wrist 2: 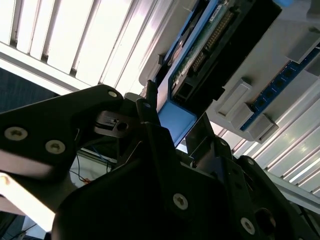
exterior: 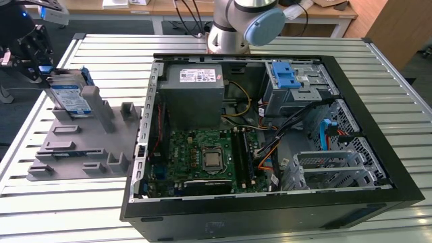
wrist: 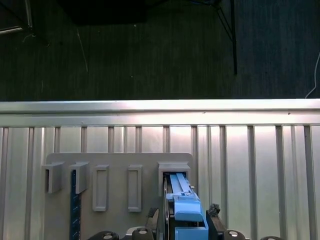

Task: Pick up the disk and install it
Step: 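Pick up the disk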

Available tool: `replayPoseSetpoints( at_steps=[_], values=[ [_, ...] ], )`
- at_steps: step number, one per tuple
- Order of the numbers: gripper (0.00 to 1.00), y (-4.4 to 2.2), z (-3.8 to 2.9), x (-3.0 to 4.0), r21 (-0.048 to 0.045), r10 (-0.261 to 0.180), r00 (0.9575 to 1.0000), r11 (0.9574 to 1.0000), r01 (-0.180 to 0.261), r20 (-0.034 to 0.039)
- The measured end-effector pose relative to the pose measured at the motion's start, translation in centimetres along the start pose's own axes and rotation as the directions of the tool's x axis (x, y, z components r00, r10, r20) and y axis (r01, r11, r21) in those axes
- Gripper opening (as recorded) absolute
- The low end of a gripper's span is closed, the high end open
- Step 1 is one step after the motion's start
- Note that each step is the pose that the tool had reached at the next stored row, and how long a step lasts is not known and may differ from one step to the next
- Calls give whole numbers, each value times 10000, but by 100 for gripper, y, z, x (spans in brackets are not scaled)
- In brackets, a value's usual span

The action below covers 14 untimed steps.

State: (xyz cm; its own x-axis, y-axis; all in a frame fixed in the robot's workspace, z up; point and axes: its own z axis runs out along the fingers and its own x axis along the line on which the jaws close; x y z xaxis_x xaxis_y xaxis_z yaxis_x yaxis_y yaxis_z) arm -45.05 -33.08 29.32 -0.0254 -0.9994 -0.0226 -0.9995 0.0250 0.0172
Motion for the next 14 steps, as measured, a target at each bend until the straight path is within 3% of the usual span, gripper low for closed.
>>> replayPoseSetpoints(
  at_steps=[3,9,11,14],
  values=[
    [49,1,41,1,7,-1,10000,10000,1,0],
    [49,3,52,1,51,-5,10000,10000,5,1],
    [40,3,52,1,52,-5,10000,10000,5,1],
    [40,3,52,1,52,-5,10000,10000,5,1]
  ],
)
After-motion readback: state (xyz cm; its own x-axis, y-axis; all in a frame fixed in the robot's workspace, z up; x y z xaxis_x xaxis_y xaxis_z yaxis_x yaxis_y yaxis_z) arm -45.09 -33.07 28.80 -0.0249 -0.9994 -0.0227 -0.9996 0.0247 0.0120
